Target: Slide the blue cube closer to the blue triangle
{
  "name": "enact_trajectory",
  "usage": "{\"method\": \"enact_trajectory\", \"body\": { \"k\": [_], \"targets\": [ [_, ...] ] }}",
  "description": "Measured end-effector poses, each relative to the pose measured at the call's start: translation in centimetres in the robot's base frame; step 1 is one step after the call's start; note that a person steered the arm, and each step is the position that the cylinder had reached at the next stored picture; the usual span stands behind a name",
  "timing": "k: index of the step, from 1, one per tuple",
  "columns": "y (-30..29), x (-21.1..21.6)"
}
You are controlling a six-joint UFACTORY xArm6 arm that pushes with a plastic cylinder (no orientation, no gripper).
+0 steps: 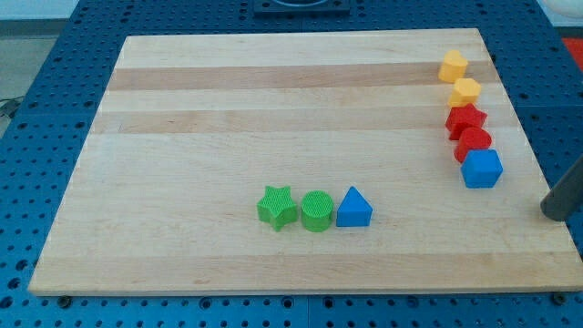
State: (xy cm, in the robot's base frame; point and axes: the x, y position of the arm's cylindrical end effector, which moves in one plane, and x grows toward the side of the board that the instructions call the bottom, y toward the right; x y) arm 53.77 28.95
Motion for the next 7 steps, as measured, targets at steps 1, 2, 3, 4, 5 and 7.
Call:
{"method": "enact_trajectory", "body": {
  "k": [1, 2, 3, 4, 5, 7],
  "targets": [
    [-2.4, -2.9],
    [-4.1, -4.6],
    [-4.6, -4.8],
    [-4.0, -5.6],
    [-4.2, -6.1],
    [-10.6, -5.2]
  ]
}}
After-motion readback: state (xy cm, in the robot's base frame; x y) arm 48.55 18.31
